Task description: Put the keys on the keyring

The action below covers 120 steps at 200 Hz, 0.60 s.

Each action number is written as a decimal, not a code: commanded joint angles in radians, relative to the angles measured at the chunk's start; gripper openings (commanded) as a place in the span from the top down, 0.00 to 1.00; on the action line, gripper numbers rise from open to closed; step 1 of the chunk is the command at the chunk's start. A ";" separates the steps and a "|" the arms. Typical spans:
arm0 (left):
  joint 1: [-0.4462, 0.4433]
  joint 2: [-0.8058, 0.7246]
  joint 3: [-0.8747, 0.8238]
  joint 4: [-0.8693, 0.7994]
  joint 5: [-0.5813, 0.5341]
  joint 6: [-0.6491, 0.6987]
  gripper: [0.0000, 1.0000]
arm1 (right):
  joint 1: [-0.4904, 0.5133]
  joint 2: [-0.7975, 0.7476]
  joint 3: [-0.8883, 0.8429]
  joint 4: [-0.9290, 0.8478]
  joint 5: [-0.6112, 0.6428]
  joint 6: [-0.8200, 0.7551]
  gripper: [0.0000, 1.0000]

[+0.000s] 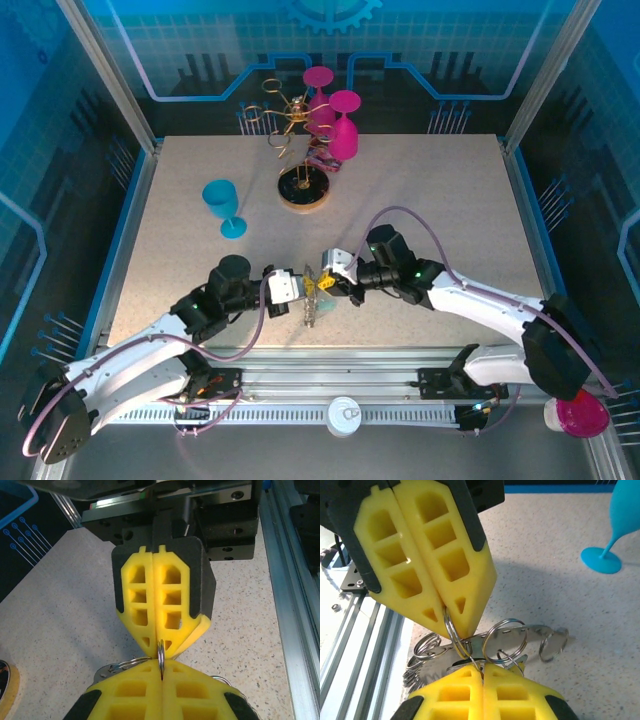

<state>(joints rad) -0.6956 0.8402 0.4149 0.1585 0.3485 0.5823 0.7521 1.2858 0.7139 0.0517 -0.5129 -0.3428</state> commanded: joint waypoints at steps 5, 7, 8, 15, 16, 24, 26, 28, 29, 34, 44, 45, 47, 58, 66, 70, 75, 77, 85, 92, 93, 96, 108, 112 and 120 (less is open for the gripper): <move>-0.005 -0.008 0.012 0.099 0.064 0.005 1.00 | 0.001 0.002 0.027 -0.032 -0.013 0.037 1.00; -0.005 -0.007 0.012 0.100 0.064 0.005 1.00 | 0.002 -0.003 0.023 -0.024 -0.013 0.037 1.00; -0.005 -0.007 0.013 0.101 0.064 0.005 1.00 | 0.001 -0.006 0.022 -0.022 -0.013 0.038 1.00; -0.004 -0.009 0.011 0.100 0.061 0.005 1.00 | 0.000 -0.028 0.006 0.013 -0.012 0.041 0.94; -0.005 -0.009 0.011 0.100 0.061 0.005 1.00 | 0.000 -0.032 0.003 0.019 -0.012 0.042 0.92; -0.005 -0.007 0.009 0.099 0.060 0.004 1.00 | -0.006 -0.060 -0.022 0.064 -0.016 0.044 0.86; -0.004 -0.008 0.008 0.100 0.059 0.003 1.00 | -0.008 -0.066 -0.030 0.074 -0.019 0.044 0.85; -0.004 -0.008 0.008 0.100 0.059 0.002 1.00 | -0.010 -0.070 -0.035 0.084 -0.020 0.043 0.84; -0.005 -0.008 0.007 0.100 0.059 0.002 1.00 | -0.010 -0.075 -0.039 0.087 -0.020 0.043 0.83; -0.005 -0.007 0.005 0.100 0.060 0.000 1.00 | -0.014 -0.091 -0.056 0.117 -0.022 0.041 0.82; -0.005 -0.006 0.002 0.105 0.062 -0.005 1.00 | -0.017 -0.114 -0.079 0.148 -0.023 0.024 0.81; -0.005 -0.006 0.002 0.106 0.063 -0.005 1.00 | -0.017 -0.116 -0.080 0.150 -0.024 0.022 0.81; -0.004 -0.005 0.002 0.106 0.064 -0.006 1.00 | -0.016 -0.118 -0.081 0.151 -0.025 0.018 0.81; -0.004 -0.003 -0.001 0.114 0.068 -0.010 1.00 | -0.017 -0.125 -0.084 0.147 -0.035 0.002 0.80; -0.004 0.000 0.000 0.116 0.070 -0.013 1.00 | -0.014 -0.123 -0.076 0.137 -0.042 -0.007 0.80; -0.004 0.001 -0.001 0.117 0.070 -0.013 1.00 | -0.014 -0.120 -0.074 0.134 -0.045 -0.011 0.80; -0.005 0.003 0.000 0.118 0.071 -0.015 1.00 | -0.011 -0.118 -0.071 0.130 -0.048 -0.014 0.80; -0.005 0.003 0.001 0.118 0.072 -0.014 1.00 | -0.010 -0.117 -0.069 0.129 -0.049 -0.015 0.80; -0.004 0.006 0.002 0.117 0.073 -0.015 1.00 | -0.007 -0.112 -0.067 0.134 -0.052 -0.019 0.80; -0.005 0.006 0.004 0.115 0.074 -0.014 1.00 | -0.004 -0.107 -0.064 0.145 -0.050 -0.019 0.80; -0.005 0.006 0.004 0.116 0.074 -0.014 1.00 | -0.005 -0.107 -0.065 0.145 -0.050 -0.019 0.80; -0.005 0.008 0.005 0.116 0.075 -0.015 1.00 | -0.004 -0.104 -0.064 0.147 -0.050 -0.019 0.80; -0.004 0.009 0.005 0.114 0.078 -0.016 1.00 | -0.001 -0.096 -0.057 0.154 -0.056 -0.020 0.80; -0.004 0.009 0.005 0.113 0.078 -0.018 1.00 | 0.000 -0.093 -0.055 0.155 -0.058 -0.021 0.80; -0.004 0.009 0.004 0.113 0.079 -0.019 1.00 | 0.000 -0.087 -0.051 0.160 -0.059 -0.021 0.81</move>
<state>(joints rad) -0.6968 0.8501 0.4145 0.2165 0.3836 0.5747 0.7456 1.1805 0.6449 0.1703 -0.5423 -0.3443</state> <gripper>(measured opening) 0.049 0.200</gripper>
